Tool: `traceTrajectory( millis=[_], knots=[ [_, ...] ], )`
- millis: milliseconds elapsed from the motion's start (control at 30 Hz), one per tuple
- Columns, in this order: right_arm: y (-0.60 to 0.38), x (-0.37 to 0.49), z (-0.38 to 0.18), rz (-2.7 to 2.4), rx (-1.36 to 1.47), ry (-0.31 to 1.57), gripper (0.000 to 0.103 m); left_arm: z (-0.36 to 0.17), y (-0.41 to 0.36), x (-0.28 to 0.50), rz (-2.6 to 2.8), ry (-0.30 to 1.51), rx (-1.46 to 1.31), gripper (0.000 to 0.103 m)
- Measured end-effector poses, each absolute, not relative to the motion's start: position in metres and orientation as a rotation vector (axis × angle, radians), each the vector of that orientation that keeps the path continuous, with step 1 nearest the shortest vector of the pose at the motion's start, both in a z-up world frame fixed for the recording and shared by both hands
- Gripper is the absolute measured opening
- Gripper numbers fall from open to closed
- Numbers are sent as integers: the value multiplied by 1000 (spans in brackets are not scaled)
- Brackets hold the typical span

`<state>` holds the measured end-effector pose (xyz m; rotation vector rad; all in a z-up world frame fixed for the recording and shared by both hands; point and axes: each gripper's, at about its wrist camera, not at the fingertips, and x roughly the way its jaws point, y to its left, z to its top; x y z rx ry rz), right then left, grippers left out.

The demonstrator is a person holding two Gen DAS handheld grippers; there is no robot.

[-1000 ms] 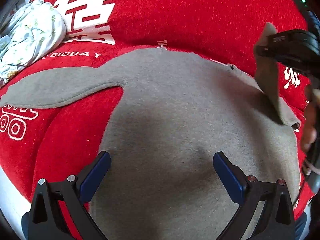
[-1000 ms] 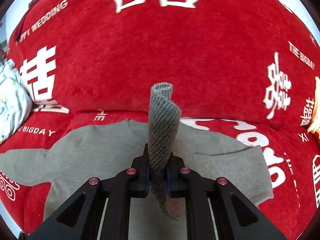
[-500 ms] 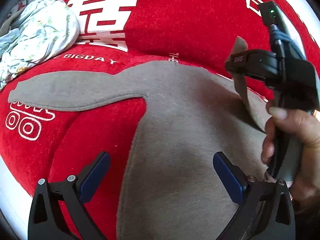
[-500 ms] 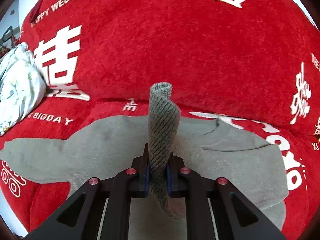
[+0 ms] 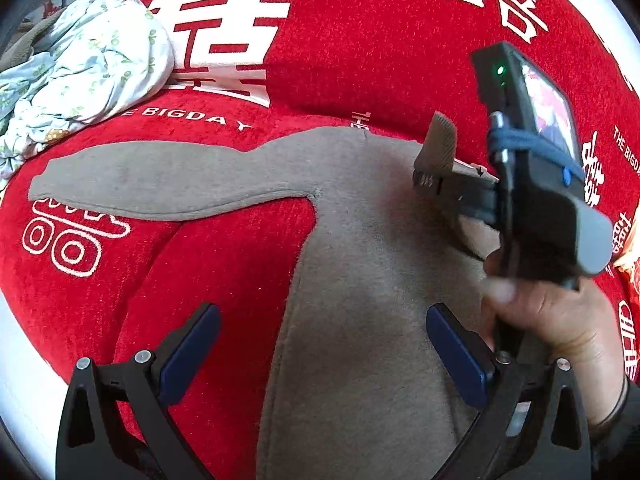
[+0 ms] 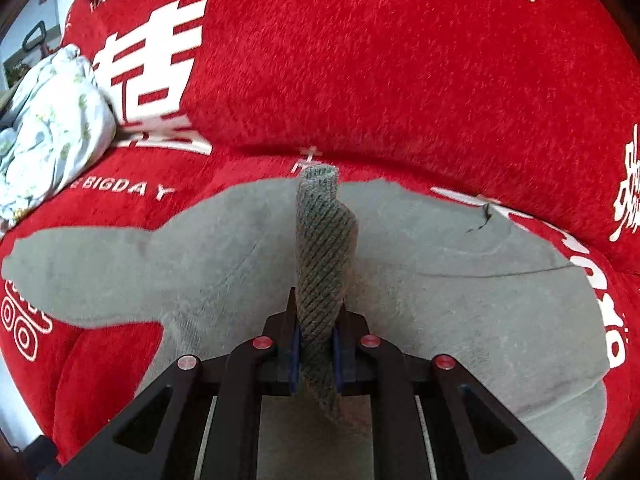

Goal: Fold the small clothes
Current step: 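Lower the sleeve onto the sweater body and open the right gripper, then move the left gripper to the other sleeve cuff and grasp it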

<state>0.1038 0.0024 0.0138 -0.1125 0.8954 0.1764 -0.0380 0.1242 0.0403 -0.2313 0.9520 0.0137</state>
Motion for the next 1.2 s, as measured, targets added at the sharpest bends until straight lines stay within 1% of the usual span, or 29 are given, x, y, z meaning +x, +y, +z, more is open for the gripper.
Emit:
traceTrajectory(
  millis=[100,167,200,233,267,300,333,467,600,700,867,967,1100,1200],
  knots=[
    [4,104,6,190,-108,921,14,41,125,-39,18,953,-229,103],
    [7,104,2,217,-101,943,16,42,125,-40,21,954,-231,103],
    [7,105,0,243,-86,952,23,43,126,-40,24,953,-231,103],
    [8,104,0,270,-68,955,34,44,125,-41,26,952,-231,103],
    [9,104,1,298,-49,957,43,45,126,-42,29,949,-230,103],
    [10,103,2,326,-34,958,64,47,126,-42,32,946,-230,103],
    [11,101,5,353,-21,951,79,49,126,-42,34,945,-228,103],
    [0,91,26,389,12,876,81,54,126,-44,47,938,-223,103],
    [-54,91,43,267,49,834,81,53,122,-44,46,952,-215,103],
    [-108,100,38,30,-5,869,81,50,118,-41,42,968,-222,103],
    [-170,106,10,-185,29,972,81,39,108,-33,44,1013,-217,103],
    [-156,100,-3,-183,24,995,81,37,102,-33,50,1020,-190,103],
    [-97,90,-3,-82,-49,954,81,36,106,-34,73,1027,-188,103],
    [-51,86,3,99,-91,949,82,38,114,-35,93,1024,-199,103]
  ],
)
